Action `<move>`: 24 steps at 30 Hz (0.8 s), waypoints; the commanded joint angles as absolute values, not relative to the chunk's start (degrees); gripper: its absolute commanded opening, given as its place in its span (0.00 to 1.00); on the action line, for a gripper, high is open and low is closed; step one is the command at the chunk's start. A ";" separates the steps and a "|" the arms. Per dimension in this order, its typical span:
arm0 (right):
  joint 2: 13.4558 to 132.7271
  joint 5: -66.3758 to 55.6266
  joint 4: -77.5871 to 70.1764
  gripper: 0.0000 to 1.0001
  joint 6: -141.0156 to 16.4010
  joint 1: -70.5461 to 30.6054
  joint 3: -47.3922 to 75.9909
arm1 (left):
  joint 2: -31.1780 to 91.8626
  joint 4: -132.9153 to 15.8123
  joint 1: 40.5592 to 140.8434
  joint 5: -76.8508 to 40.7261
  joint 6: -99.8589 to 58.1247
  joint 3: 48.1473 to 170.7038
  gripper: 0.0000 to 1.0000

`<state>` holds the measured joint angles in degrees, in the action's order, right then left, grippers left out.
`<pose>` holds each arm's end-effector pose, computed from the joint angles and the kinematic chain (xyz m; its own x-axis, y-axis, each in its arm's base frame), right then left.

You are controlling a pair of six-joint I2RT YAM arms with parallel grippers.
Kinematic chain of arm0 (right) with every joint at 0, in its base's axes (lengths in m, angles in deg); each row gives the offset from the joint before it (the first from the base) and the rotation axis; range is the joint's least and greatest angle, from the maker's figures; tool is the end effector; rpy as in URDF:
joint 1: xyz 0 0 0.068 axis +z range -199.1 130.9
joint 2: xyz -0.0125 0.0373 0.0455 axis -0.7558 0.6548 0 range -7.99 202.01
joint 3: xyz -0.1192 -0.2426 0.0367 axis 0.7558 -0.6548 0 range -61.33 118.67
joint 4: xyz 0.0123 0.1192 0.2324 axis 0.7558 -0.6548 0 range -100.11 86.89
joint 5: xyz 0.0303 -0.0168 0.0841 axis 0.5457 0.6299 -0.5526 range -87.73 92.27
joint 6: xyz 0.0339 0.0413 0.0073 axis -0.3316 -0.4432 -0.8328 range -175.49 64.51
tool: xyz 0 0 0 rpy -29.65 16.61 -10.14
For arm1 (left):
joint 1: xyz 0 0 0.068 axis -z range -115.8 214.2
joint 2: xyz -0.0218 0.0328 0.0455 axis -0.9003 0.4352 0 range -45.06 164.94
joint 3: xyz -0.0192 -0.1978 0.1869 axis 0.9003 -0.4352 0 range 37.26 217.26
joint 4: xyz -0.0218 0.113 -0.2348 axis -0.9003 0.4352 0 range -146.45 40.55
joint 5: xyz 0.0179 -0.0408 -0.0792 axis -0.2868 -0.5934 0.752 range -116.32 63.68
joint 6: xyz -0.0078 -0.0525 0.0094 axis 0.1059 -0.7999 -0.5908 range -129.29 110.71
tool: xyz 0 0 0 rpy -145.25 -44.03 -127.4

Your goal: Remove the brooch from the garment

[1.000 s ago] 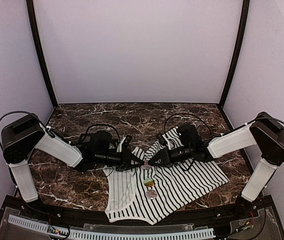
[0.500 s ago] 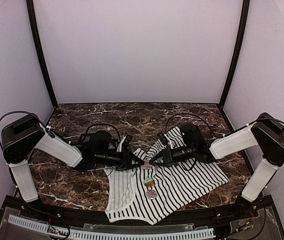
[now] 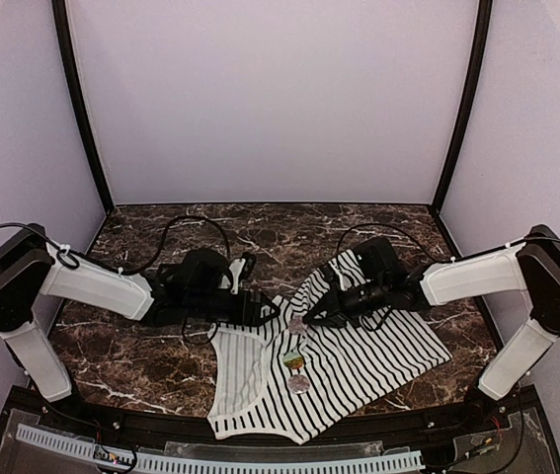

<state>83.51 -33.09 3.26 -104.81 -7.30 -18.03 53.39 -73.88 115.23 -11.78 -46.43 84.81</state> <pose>0.2188 0.2232 0.1660 -0.9801 -0.0466 -0.1931 -0.1869 0.5460 0.8167 0.2135 -0.2781 0.1626 -0.8104 0.0725 -0.5813 0.4955 0.6143 -0.6142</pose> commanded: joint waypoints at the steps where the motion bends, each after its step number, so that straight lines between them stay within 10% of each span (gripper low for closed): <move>1: 81.85 -28.74 -2.90 0.00 -109.18 -6.98 -16.14 | 48.24 -63.98 120.43 -31.40 -29.64 87.81 0.74; 24: 78.36 -28.06 -2.66 0.00 -117.46 -6.79 -14.40 | 56.18 -78.43 135.39 -48.77 -5.90 89.93 0.59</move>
<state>79.60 -28.65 -2.73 -116.48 -7.21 -15.77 55.58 -76.52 134.85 -44.02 -8.62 88.17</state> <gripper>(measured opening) 0.006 0.599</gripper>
